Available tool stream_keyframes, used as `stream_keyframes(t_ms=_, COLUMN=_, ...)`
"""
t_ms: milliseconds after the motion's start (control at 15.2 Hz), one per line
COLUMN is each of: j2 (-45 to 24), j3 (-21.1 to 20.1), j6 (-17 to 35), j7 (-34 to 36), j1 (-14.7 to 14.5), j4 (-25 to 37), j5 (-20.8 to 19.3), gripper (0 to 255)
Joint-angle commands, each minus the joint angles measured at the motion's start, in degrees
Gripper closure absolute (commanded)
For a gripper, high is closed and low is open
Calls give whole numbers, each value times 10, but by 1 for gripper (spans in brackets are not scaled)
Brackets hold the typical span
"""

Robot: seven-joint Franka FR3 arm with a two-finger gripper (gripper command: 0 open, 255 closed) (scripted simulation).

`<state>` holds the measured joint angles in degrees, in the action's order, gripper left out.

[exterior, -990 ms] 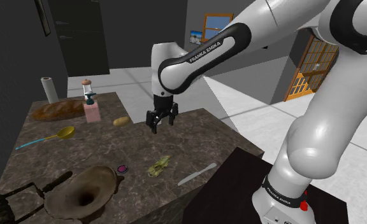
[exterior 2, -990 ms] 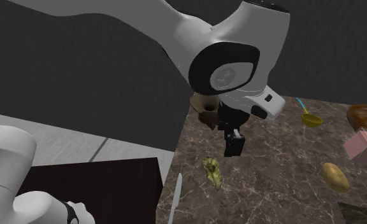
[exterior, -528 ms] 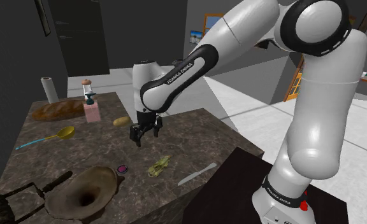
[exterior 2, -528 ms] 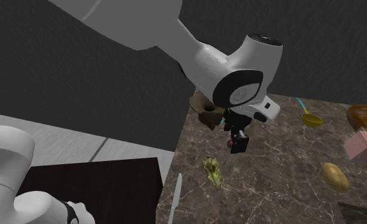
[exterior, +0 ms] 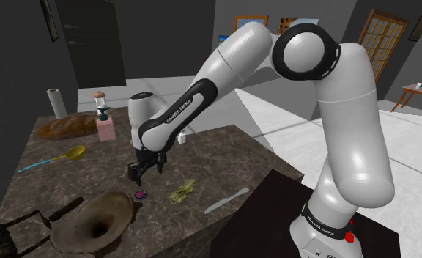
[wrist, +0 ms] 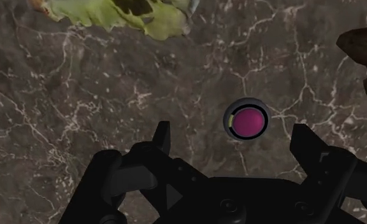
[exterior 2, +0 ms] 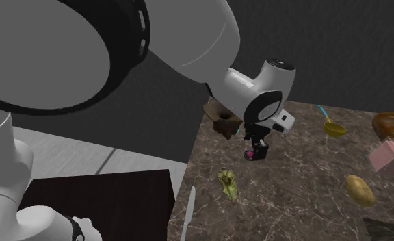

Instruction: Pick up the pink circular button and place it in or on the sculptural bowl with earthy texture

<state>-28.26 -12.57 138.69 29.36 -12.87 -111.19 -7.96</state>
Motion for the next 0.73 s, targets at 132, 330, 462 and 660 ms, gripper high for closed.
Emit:
stream_keyframes(t_ms=132, j2=-86, j3=8, j6=-1, j7=13, j1=-26, j4=88, j5=-18, gripper=0)
stream_keyframes(t_ms=330, j2=-117, j3=11, j6=1, j7=16, j1=-34, j4=117, j5=-22, gripper=0)
stream_keyframes(t_ms=462, j2=-129, j3=13, j6=11, j7=17, j1=-36, j4=119, j5=-25, gripper=0)
stream_keyframes(t_ms=660, j2=-147, j3=17, j6=24, j7=19, j1=-39, j4=124, j5=-28, gripper=0)
